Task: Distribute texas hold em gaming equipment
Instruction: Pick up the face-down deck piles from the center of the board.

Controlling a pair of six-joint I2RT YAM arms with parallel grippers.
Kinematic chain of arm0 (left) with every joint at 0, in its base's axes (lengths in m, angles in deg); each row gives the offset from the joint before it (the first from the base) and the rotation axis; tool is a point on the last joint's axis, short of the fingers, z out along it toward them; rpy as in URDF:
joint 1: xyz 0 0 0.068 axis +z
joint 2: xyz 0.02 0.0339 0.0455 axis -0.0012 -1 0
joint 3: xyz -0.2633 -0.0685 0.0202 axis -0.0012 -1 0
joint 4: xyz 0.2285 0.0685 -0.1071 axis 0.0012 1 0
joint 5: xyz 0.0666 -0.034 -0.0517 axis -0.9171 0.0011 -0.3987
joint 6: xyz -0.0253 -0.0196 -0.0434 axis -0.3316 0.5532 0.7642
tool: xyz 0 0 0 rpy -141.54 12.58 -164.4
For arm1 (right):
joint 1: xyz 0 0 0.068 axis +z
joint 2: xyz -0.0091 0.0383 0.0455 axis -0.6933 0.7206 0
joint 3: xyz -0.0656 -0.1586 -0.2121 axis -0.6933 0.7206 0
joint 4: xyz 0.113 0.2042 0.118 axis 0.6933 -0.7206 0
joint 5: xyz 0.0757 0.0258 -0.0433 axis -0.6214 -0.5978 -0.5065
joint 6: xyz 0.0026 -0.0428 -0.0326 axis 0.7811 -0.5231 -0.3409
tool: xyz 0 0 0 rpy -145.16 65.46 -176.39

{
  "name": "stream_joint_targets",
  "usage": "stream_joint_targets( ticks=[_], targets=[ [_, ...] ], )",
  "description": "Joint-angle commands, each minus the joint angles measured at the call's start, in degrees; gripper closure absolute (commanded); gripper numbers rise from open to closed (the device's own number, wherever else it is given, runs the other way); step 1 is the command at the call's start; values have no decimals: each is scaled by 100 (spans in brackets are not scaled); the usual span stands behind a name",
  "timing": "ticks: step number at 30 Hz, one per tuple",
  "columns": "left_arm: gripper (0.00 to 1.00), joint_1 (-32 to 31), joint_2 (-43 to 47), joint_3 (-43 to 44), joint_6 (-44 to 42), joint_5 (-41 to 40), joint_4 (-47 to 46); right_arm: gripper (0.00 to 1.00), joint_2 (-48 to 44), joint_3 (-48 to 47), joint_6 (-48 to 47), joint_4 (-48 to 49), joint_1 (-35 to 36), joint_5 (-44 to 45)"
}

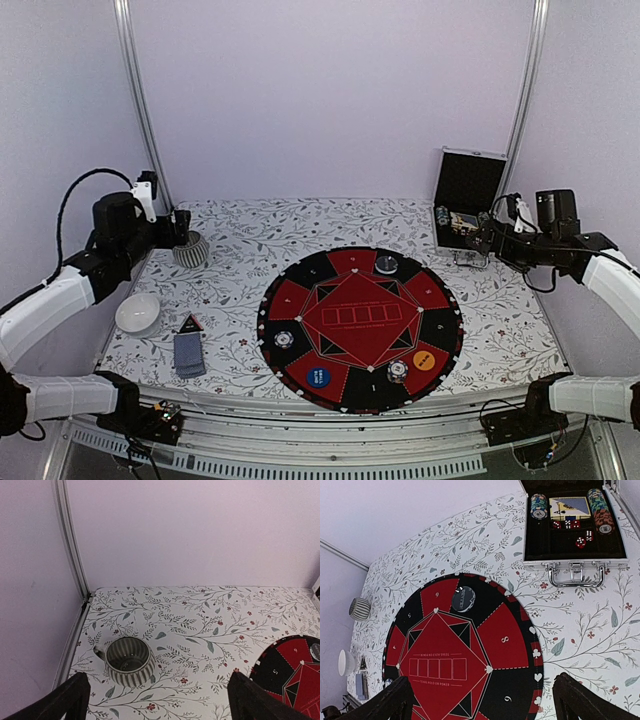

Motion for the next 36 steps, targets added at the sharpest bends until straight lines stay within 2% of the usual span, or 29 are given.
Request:
stream_joint_targets(
  ticks=[1, 7, 11, 16, 26, 36],
  targets=[
    [2, 120, 90, -125, -139, -10, -274, 1, -132, -273, 81, 261, -15, 311],
    [2, 167, 49, -132, -154, 13, -293, 1, -91, -457, 181, 733, -14, 277],
    [2, 173, 59, -222, -191, 8, -395, 1, 164, -758, 101, 1127, -20, 641],
    [2, 176, 136, -343, -329, -89, -551, 1, 871, -1468, -218, 1269, -23, 1499],
    [2, 173, 276, -489, -618, -145, -865, 1, 2215, -2608, -285, 1616, -73, 2010],
    [2, 216, 277, -488, -520, -179, -1073, 1, 2440, -2612, -309, 1592, -269, 2144]
  ],
)
